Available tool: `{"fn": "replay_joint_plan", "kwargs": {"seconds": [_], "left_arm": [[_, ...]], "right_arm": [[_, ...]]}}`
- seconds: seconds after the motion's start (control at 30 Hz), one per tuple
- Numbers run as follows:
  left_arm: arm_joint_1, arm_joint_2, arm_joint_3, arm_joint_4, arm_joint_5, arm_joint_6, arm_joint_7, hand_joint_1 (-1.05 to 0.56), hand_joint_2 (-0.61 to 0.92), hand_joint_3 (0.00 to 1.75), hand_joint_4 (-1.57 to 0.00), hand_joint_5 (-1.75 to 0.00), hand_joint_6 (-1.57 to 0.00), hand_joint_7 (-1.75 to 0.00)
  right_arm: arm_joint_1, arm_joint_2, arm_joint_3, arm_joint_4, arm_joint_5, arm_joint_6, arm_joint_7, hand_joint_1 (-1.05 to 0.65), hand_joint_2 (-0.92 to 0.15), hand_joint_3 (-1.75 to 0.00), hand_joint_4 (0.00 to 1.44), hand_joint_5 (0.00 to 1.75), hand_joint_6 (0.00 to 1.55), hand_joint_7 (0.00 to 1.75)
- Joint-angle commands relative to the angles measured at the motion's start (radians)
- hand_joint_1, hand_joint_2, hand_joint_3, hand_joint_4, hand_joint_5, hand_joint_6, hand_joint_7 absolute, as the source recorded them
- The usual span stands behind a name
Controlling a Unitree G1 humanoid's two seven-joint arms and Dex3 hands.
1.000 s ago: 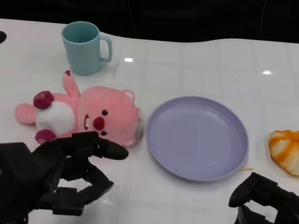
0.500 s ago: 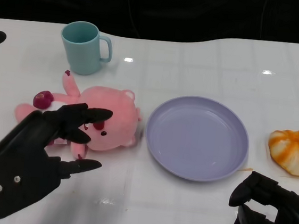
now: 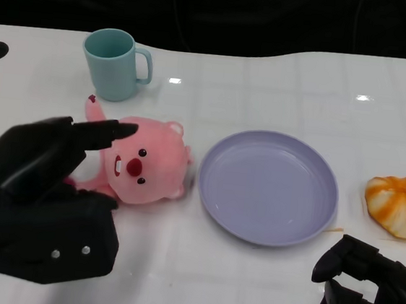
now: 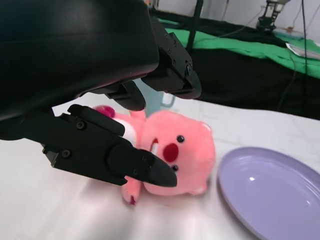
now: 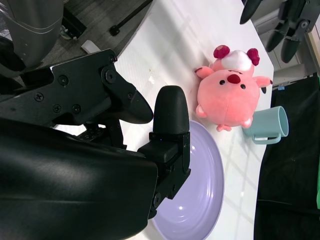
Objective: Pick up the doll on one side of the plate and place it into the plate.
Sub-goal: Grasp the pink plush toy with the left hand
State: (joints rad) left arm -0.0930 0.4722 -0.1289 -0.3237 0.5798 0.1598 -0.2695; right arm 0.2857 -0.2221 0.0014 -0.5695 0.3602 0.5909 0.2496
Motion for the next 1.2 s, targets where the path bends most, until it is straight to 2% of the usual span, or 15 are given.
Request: {"fn": "replay_joint_plan", "kwargs": {"seconds": [0.03, 0.4, 0.57, 0.9, 1.2], "left_arm": [[-0.043, 0.032, -0.022, 0.039, 0.084, -0.011, 0.026, -0.52, 0.9, 0.0, -0.22, -0.36, -0.37, 0.0], [-0.144, 0.043, -0.104, 0.149, 0.325, 0.039, 0.005, -0.57, 0.9, 0.0, -0.07, -0.31, -0.22, 0.0], [-0.189, 0.027, -0.135, 0.206, 0.373, 0.087, -0.029, -0.57, 0.89, 0.0, -0.03, -0.32, -0.18, 0.0], [-0.32, 0.002, -0.193, 0.404, 0.36, 0.106, -0.068, -0.59, 0.88, 0.0, -0.01, -0.33, -0.14, 0.0], [-0.399, -0.022, -0.246, 0.579, 0.323, 0.083, -0.069, -0.59, 0.88, 0.0, -0.05, -0.29, -0.15, -0.01]], "right_arm": [[0.002, -0.007, -0.002, -0.005, -0.009, -0.006, -0.003, -0.11, -0.79, -1.07, 0.6, 1.75, 0.41, 1.69], [0.005, -0.004, -0.001, -0.008, -0.019, -0.005, -0.004, -0.08, -0.79, -1.07, 0.6, 1.75, 0.4, 1.7], [0.011, -0.008, 0.001, -0.008, -0.025, -0.016, 0.001, -0.07, -0.79, -1.07, 0.6, 1.75, 0.4, 1.7], [0.02, -0.002, 0.005, -0.009, -0.027, -0.024, 0.0, -0.07, -0.79, -1.07, 0.6, 1.75, 0.4, 1.7], [0.029, -0.003, 0.006, -0.02, -0.027, -0.022, -0.006, -0.09, -0.79, -1.06, 0.61, 1.75, 0.41, 1.7]]}}
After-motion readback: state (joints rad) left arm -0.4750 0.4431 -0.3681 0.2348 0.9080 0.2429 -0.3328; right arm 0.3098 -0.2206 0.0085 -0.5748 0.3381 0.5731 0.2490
